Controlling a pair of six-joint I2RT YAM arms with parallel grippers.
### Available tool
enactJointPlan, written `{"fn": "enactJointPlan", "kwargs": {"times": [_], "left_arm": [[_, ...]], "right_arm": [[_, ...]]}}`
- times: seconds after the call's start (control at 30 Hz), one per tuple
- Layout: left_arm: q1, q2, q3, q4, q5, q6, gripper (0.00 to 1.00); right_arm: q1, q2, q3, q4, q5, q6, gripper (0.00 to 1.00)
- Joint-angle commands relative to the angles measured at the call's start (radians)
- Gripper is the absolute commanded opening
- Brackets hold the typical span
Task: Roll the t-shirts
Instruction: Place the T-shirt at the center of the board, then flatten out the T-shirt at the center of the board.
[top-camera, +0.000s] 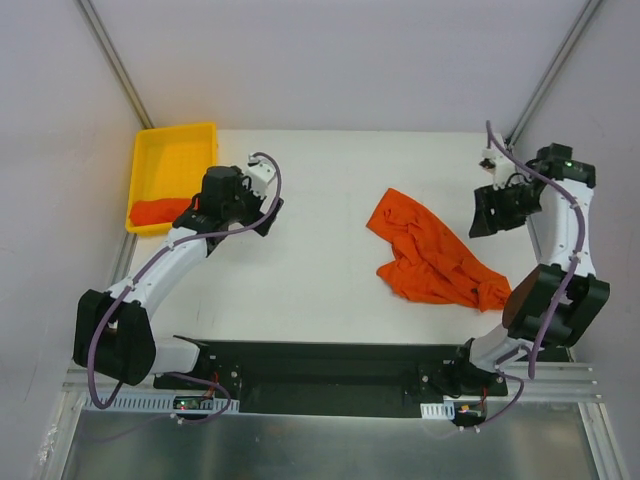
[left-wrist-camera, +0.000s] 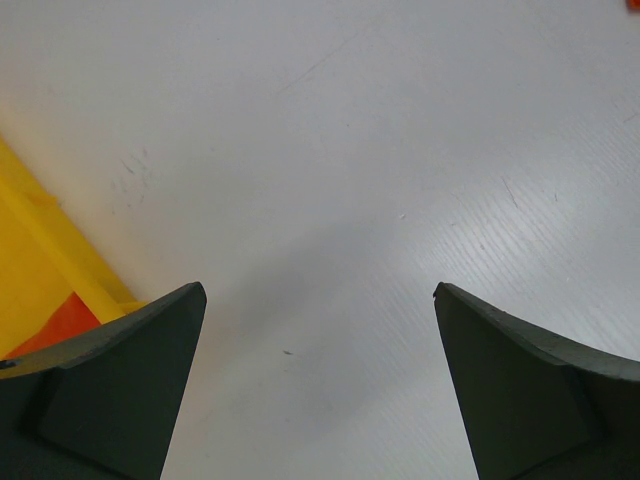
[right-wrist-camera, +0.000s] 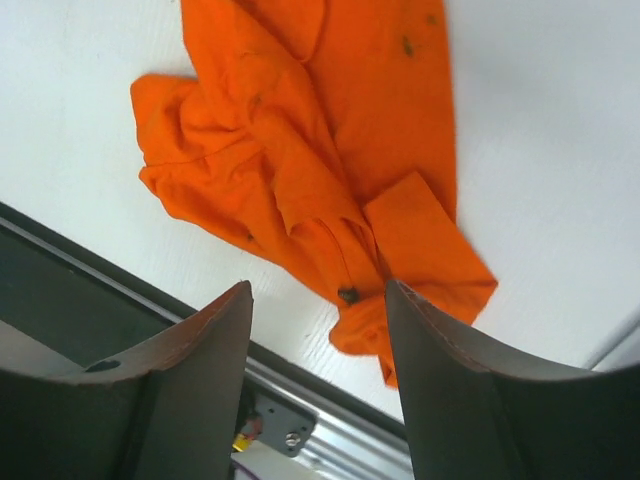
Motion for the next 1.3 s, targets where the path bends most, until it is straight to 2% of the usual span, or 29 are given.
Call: {"fn": "enactJointPlan", "kwargs": {"times": [0.0, 0.13, 0.3, 0.43, 0.57, 0.6, 0.63, 0.73, 0.97, 1.07, 1.27], "left_arm": [[-0.006, 0.017, 0.048, -0.032, 0.049, -0.04, 0.99], [-0.006, 0.02, 0.052, -0.061, 0.041, -0.037, 0.99], [-0.006, 0.02, 0.049, -0.076, 0.023, -0.008, 0.99], [-0.006, 0.017, 0.041, -0.078, 0.026, -0.008, 0.99], [-0.006, 0.009, 0.027, -0.078, 0.02, 0.006, 0.99], [-0.006, 0.008, 0.025, -0.079, 0.015, 0.009, 0.99], [-0.006, 0.004, 0.019, -0.08, 0.015, 0.012, 0.99], [-0.006, -0.009, 0.01, -0.08, 0.01, 0.021, 0.99], [-0.005, -0.025, 0.001, -0.073, 0.0, 0.029, 0.99], [-0.003, -0.026, 0.002, -0.066, -0.008, 0.032, 0.99], [-0.003, -0.032, 0.006, -0.06, -0.007, 0.032, 0.99]], "right_arm": [[0.125, 0.062, -0.099, 0.044, 0.037, -0.131, 0.59], [0.162, 0.148, -0.154, 0.081, 0.08, -0.146, 0.61], [0.186, 0.225, -0.192, 0.077, 0.123, -0.2, 0.74], [0.212, 0.263, -0.203, 0.121, 0.149, -0.191, 0.75], [0.284, 0.309, -0.176, 0.121, 0.156, -0.185, 0.6], [0.3, 0.316, -0.165, 0.105, 0.156, -0.195, 0.52], [0.324, 0.325, -0.144, 0.099, 0.155, -0.194, 0.33], [0.379, 0.32, -0.075, 0.099, 0.163, -0.134, 0.01], [0.504, 0.328, 0.423, 0.021, 0.126, -0.037, 0.01], [0.539, 0.311, 0.543, 0.013, 0.107, 0.005, 0.01], [0.565, 0.163, 0.489, 0.007, 0.1, 0.009, 0.01]]}}
